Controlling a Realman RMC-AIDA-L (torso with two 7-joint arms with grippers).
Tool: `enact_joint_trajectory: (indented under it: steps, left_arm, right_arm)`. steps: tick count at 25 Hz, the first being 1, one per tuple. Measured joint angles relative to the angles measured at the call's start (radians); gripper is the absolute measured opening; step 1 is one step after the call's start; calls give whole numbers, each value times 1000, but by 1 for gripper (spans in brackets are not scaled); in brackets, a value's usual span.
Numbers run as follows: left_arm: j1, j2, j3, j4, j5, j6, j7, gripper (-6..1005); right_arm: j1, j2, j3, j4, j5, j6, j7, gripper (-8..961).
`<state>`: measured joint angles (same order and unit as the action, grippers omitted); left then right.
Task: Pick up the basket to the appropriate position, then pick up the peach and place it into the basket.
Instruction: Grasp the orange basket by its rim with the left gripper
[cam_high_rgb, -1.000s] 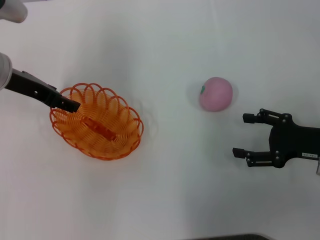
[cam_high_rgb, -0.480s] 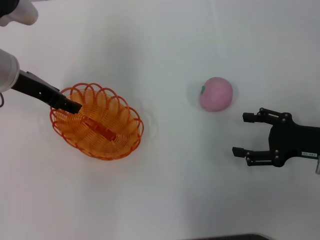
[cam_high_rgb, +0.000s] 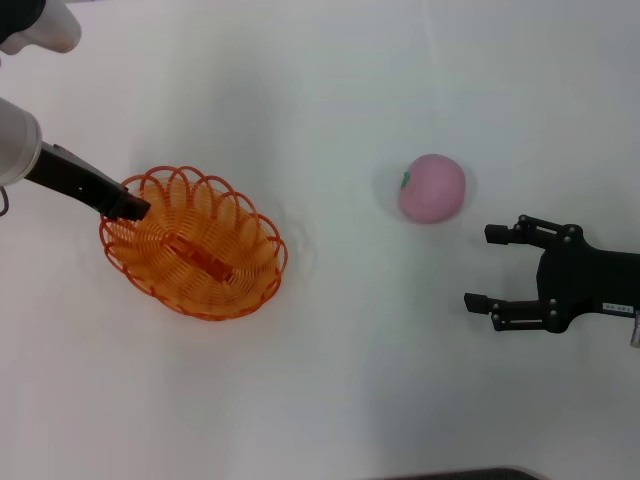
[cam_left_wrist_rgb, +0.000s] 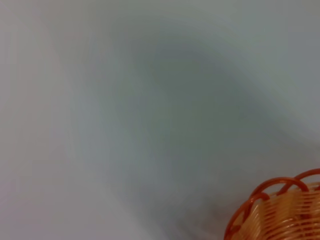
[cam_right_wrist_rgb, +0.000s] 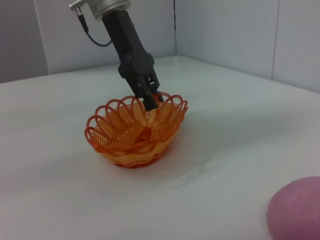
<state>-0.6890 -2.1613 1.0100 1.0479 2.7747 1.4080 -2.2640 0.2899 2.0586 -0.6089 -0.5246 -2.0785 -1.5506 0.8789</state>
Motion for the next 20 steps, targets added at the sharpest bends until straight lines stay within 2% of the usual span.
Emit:
enact_joint_trajectory:
  steps: [5,11,20]
  left_arm:
    - [-4,0,1,2,2,5,-1,214]
    - [-3,1,1,41,2,24,-38,87]
    - [-33,14,-11,44,-5,163,-149,86]
  right_arm:
    - [0,1,3,-1,0,0,0,941]
    - [2,1,8,-2,0,0,0,941]
    - [2,0,10,-1,0,0,5,941]
